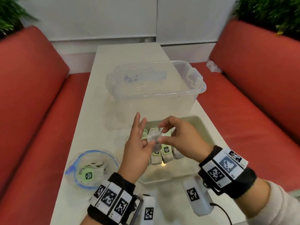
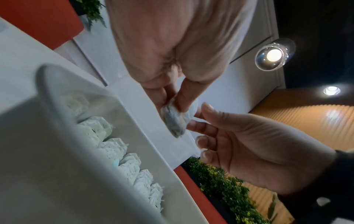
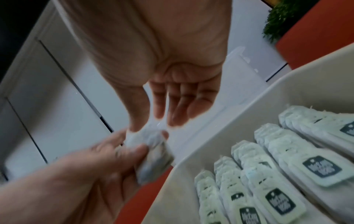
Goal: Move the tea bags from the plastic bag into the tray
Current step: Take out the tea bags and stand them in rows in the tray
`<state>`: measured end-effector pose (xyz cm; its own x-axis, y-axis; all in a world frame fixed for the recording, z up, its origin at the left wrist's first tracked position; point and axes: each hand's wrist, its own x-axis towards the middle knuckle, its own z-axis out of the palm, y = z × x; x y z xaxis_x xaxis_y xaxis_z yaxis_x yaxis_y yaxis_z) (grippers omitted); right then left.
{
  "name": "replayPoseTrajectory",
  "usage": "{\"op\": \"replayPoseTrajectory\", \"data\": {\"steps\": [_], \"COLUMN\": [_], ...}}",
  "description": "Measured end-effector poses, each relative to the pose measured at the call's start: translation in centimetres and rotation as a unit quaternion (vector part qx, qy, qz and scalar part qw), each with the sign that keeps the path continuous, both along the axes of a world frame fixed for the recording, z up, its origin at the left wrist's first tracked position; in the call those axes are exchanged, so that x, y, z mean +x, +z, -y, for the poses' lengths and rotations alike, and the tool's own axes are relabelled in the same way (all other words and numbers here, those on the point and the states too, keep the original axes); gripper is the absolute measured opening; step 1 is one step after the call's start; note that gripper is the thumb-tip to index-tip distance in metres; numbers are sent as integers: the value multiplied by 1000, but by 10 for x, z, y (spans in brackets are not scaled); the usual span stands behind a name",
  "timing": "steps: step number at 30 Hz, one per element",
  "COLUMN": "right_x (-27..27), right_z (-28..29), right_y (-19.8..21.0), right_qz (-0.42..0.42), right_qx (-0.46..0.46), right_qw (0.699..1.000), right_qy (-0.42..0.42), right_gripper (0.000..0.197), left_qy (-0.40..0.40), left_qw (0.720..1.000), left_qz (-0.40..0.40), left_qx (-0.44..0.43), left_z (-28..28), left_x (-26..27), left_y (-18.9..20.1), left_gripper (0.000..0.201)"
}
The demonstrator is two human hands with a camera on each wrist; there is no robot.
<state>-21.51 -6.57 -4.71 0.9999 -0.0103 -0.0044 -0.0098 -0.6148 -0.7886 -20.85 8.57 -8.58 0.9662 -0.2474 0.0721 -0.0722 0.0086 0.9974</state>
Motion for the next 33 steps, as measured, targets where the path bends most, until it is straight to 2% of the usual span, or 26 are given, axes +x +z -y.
{"op": "replayPoseTrajectory", "data": {"steps": [3,8,11,14,17,18,20,23,25,29,31,33], "right_x": [-15,-19,-15,-16,-14,-13,-11,-12,-13,-17,-21,-23], "right_z": [-19,-43,-43,-44,-40,-38,-34,-29,-29,-31,-32,-31], "right_y": [-5,-13,-14,-12,-13,-13,-13,-8,-5,-1,2,3], "right_qz": [96,68,59,77,100,98,95,97,92,99,106,117], "right_qx": [-7,91,162,184,161,164,188,212,219,208,203,188], "right_qw": [992,986,974,968,967,967,962,961,963,969,970,972], "right_qy": [-85,-124,-147,-154,-168,-171,-172,-149,-128,-87,-76,-76], "right_gripper": [25,22,16,17,15,15,20,27,30,29,27,27], "left_qy": [30,10,-25,-61,-93,-85,-20,134,156,31,9,18], "left_qw": [999,995,994,992,991,993,997,988,984,997,999,999], "left_qz": [27,73,80,87,91,87,73,76,77,38,16,21], "left_qx": [24,74,64,66,26,11,-16,6,46,67,35,37], "left_z": [1,5,3,0,-4,-6,-10,-19,-23,-18,-15,-16], "left_x": [-3,-9,-12,-17,-21,-22,-21,-14,-5,-1,-1,-1], "left_y": [7,14,16,19,20,20,20,24,27,38,44,44], "left_gripper": [92,107,118,119,110,106,93,48,22,38,38,29]}}
